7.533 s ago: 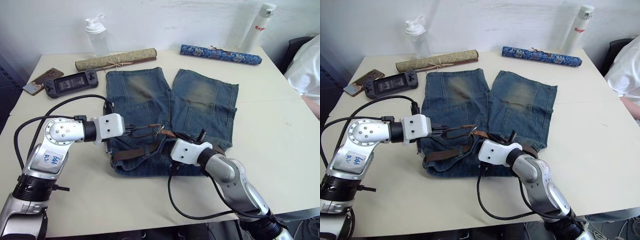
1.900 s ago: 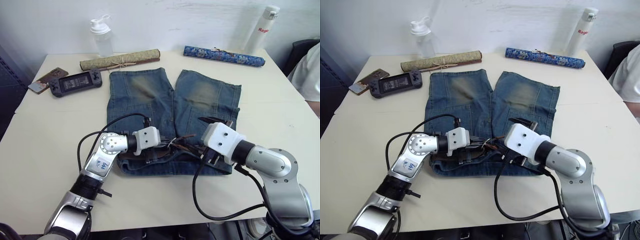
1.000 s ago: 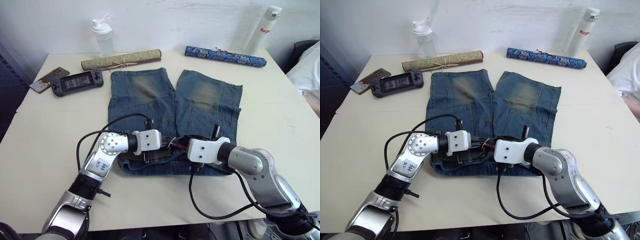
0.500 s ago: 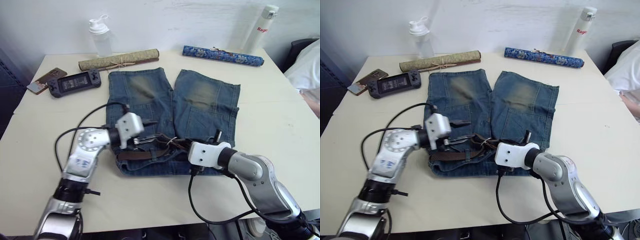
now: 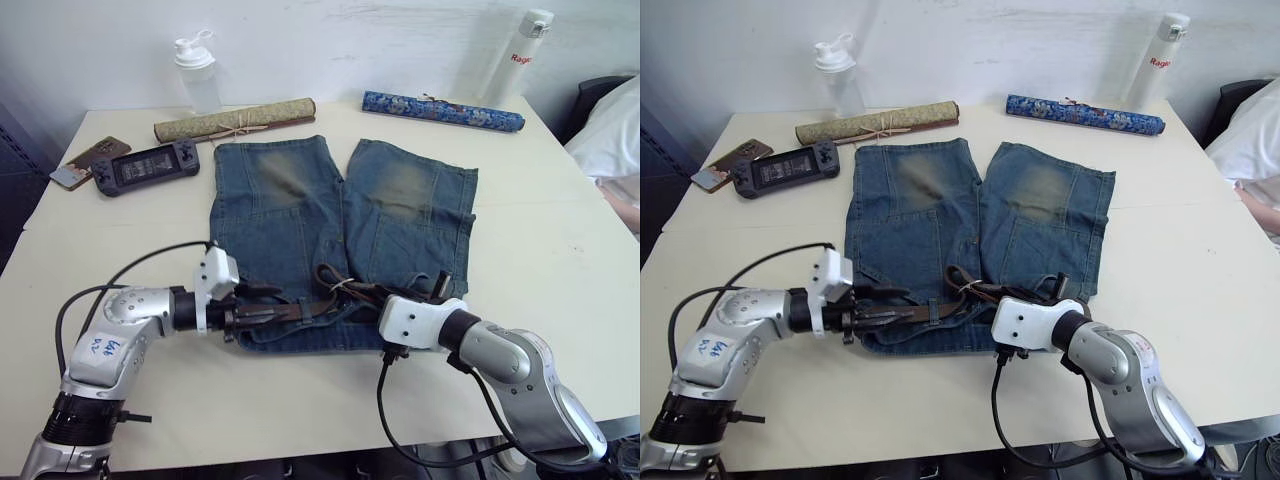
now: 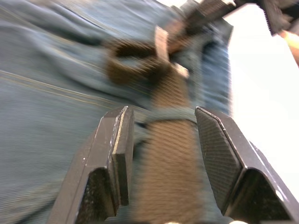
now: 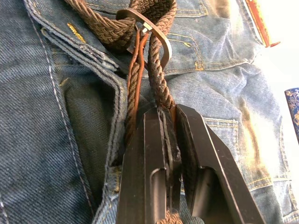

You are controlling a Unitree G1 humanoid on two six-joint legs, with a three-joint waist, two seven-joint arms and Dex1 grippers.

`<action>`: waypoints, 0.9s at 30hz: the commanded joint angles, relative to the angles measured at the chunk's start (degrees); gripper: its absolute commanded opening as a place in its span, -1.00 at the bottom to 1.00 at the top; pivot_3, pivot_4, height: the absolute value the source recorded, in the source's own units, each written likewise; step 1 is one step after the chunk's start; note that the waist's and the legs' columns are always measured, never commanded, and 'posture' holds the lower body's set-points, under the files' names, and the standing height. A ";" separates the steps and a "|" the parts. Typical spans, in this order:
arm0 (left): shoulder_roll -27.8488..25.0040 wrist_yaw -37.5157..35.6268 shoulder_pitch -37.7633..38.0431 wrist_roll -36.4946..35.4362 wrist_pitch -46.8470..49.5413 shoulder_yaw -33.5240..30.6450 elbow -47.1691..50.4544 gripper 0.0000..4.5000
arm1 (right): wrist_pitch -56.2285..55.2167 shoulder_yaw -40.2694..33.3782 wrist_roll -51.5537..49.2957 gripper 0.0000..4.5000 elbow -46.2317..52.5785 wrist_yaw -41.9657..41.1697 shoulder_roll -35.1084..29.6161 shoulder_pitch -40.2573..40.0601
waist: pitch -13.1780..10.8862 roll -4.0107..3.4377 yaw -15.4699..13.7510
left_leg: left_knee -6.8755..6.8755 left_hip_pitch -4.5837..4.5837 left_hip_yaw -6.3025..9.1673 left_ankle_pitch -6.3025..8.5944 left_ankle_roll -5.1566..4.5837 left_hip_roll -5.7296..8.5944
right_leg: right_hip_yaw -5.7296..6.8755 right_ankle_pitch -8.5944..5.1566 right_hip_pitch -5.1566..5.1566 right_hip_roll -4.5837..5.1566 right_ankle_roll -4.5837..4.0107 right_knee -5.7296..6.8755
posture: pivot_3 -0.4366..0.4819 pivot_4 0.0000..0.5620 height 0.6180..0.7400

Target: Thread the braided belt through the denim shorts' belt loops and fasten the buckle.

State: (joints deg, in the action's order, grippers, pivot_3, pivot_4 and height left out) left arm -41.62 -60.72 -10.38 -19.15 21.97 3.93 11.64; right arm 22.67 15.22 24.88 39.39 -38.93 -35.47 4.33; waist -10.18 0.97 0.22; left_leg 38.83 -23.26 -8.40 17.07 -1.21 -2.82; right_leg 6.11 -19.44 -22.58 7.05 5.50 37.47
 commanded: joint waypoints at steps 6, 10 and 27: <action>-2.35 1.38 2.15 11.61 -13.88 4.68 -16.09 0.05 | -3.18 -6.06 -0.13 -1.00 4.68 3.64 -0.47 -5.38 | 0.30 -0.37 -0.12 | -0.03 0.10 0.01 0.03 -0.02 0.02 | 0.02 -0.01 0.08 0.37 -0.01 -0.03 | -0.05 -0.47 0.63; -3.07 1.31 3.79 12.22 -17.46 5.50 -18.90 0.05 | -9.49 -14.39 -3.29 -1.00 4.84 5.88 -0.99 -14.09 | 0.68 -0.68 -0.17 | -0.35 0.28 -0.02 0.02 -0.01 0.04 | 0.01 -0.02 0.12 0.38 -0.03 -0.04 | -0.05 -0.47 0.63; -2.44 5.17 6.51 12.03 -23.15 6.64 -21.01 0.05 | -21.37 -30.31 -5.50 -1.00 -7.55 9.74 -3.15 -22.90 | 1.55 -1.01 -0.25 | -1.63 1.93 -0.10 0.17 0.01 0.04 | -0.40 -0.29 1.37 0.40 -0.29 -0.62 | -0.05 -0.47 0.63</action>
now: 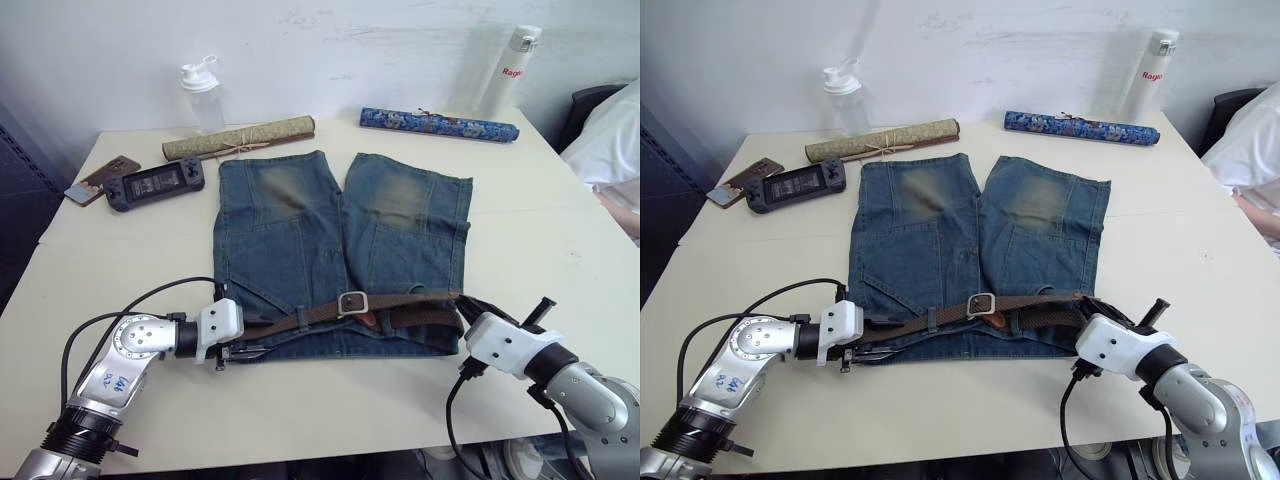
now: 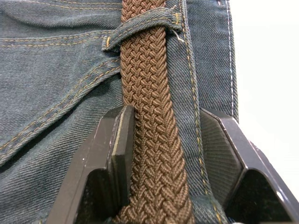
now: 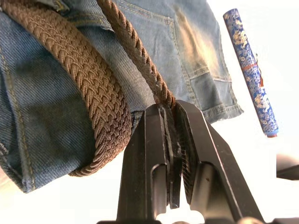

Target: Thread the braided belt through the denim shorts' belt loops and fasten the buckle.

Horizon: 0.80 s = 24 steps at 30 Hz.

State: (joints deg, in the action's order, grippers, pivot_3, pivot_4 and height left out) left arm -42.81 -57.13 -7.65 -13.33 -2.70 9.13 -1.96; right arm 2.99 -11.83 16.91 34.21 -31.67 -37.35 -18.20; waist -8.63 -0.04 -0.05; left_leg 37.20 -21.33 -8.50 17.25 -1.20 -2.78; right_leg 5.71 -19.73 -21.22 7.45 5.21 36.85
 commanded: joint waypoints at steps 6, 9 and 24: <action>-0.75 3.07 3.01 4.35 0.74 -1.01 -6.92 0.05 | -5.03 2.55 4.37 -1.00 -1.50 -0.08 -2.37 -1.83 | 0.01 -0.01 -0.01 | 0.00 0.01 0.00 0.00 0.00 0.01 | -0.02 0.00 0.03 0.01 0.00 -0.01 | -0.05 -0.47 0.63; -0.38 3.73 3.28 2.92 1.28 -2.24 -5.68 0.05 | -0.32 5.23 4.37 -1.00 -0.22 -1.28 -0.65 -0.87 | 0.01 -0.01 0.00 | -0.01 0.01 0.01 0.00 0.00 0.01 | -0.02 -0.01 0.03 0.01 0.00 -0.01 | -0.05 -0.47 0.63; -1.73 5.10 8.38 -1.11 0.91 -11.87 1.13 0.09 | 16.58 3.50 -7.40 0.53 9.93 -7.58 4.15 2.99 | -0.26 0.26 0.36 | -0.26 -0.12 0.13 -0.08 0.28 -0.22 | 0.09 -0.24 -0.30 -0.09 -0.43 0.14 | -0.05 -0.47 0.63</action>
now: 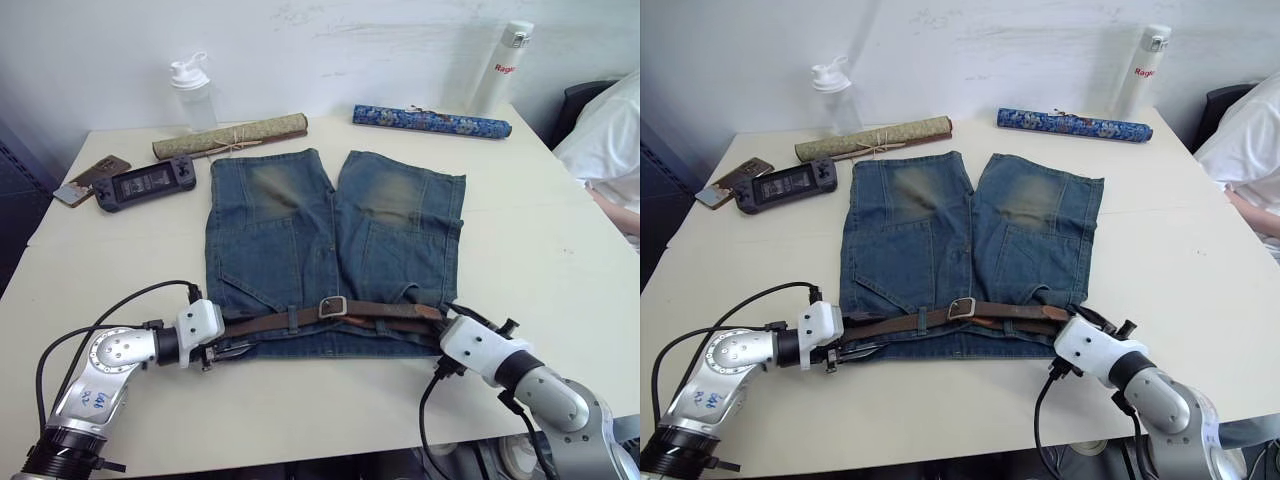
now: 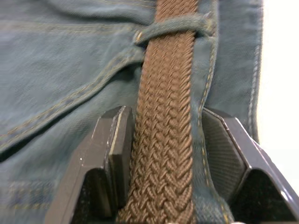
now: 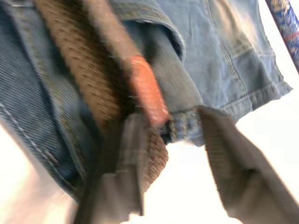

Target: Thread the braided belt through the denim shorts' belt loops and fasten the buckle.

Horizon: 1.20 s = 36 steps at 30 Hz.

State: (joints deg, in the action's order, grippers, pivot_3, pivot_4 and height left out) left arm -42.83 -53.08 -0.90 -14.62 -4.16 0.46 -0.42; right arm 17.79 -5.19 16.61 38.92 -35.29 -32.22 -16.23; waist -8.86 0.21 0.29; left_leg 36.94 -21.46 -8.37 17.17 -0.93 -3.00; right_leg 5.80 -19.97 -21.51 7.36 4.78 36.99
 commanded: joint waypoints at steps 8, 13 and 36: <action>-2.85 0.10 3.03 -6.50 11.07 -9.03 8.80 0.09 | 12.28 -0.24 -24.13 0.90 13.53 -11.63 -3.14 5.83 | -1.03 0.51 0.15 | 0.00 -0.13 0.06 0.02 0.05 -0.13 | 0.05 -0.03 -0.07 -0.10 -0.07 -0.03 | -0.05 -0.47 0.63; -3.37 1.50 5.62 -11.45 17.78 -14.03 15.01 0.09 | 17.80 4.65 -27.96 0.90 12.80 -10.26 -0.40 7.66 | -1.22 0.61 0.06 | 0.01 -0.26 0.12 0.03 0.07 -0.14 | 0.10 -0.03 -0.13 -0.09 -0.07 -0.10 | -0.05 -0.47 0.63; -1.56 6.90 14.67 -2.06 10.15 -20.85 25.87 0.09 | 21.75 7.96 -36.02 0.90 10.01 -6.14 -2.70 10.04 | -1.47 0.99 -0.10 | 0.12 -1.07 0.08 -0.13 0.30 0.00 | 0.11 0.01 -0.87 -0.05 -0.01 -0.09 | -0.05 -0.47 0.63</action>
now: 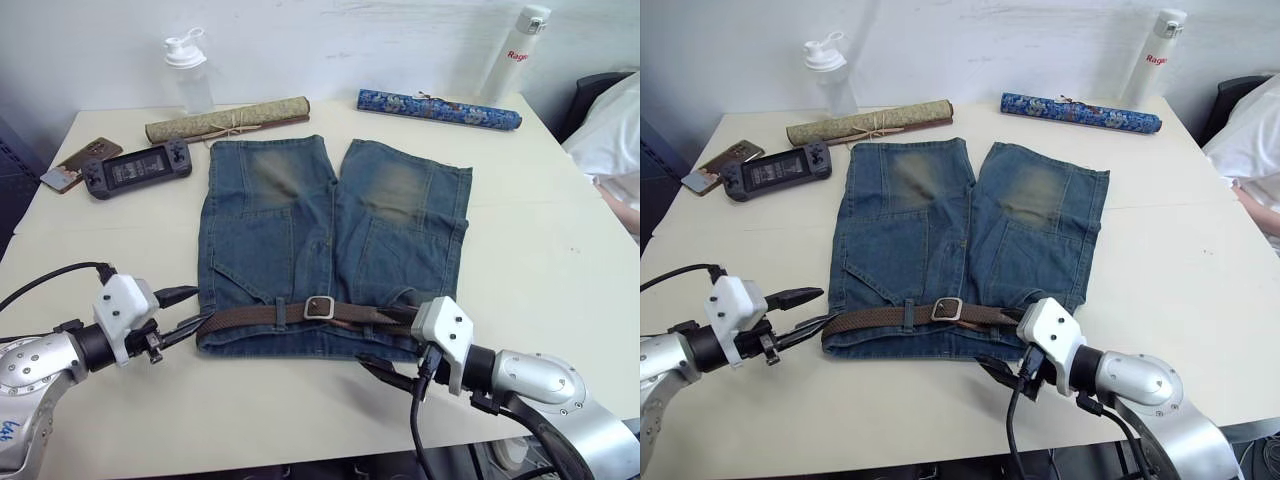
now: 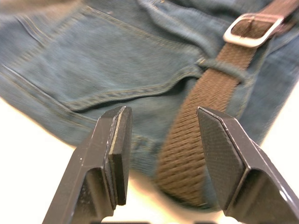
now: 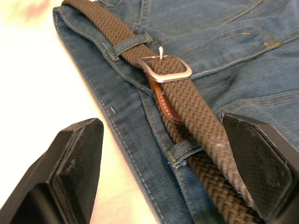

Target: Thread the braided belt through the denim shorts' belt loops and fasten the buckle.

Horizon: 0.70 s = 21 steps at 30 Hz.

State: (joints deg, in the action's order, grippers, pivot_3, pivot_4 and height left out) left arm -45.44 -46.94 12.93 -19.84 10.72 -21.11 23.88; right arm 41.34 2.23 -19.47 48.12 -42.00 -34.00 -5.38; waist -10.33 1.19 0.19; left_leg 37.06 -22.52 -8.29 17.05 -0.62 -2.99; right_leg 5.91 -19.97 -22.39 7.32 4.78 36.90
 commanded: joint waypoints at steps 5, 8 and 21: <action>2.46 0.69 3.49 5.76 -8.81 1.56 2.32 0.09 | -2.29 0.70 -1.03 0.90 1.19 1.37 -0.83 -2.63 | 0.00 0.01 0.11 | 0.01 -0.01 -0.02 0.01 -0.01 -0.02 | 0.00 0.00 -0.02 -0.01 0.01 0.00 | -0.05 -0.47 0.63; 3.18 1.49 3.42 5.68 -9.24 1.10 2.15 0.09 | -2.29 0.35 -1.83 0.90 1.10 2.10 -0.24 -3.23 | 0.00 0.01 0.01 | 0.05 0.00 0.00 0.01 -0.08 -0.03 | 0.01 0.00 -0.02 -0.02 0.01 0.07 | -0.05 -0.47 0.63; 4.86 2.27 5.46 4.29 -9.00 -0.75 2.88 0.09 | -3.95 0.99 1.99 -0.98 -3.59 7.64 0.01 -3.63 | 0.01 0.04 0.03 | 0.06 0.01 0.00 0.00 -0.09 -0.02 | 0.03 0.01 0.00 -0.02 0.02 0.09 | -0.05 -0.47 0.63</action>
State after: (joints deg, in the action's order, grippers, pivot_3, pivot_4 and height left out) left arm -40.63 -44.82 18.35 -14.58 2.45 -20.37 24.28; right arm 38.19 3.00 -19.01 44.94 -35.76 -33.50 -9.31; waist -10.31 1.23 0.22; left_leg 37.13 -22.51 -8.28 17.05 -0.71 -3.01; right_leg 5.95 -19.95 -22.38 7.30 4.80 36.99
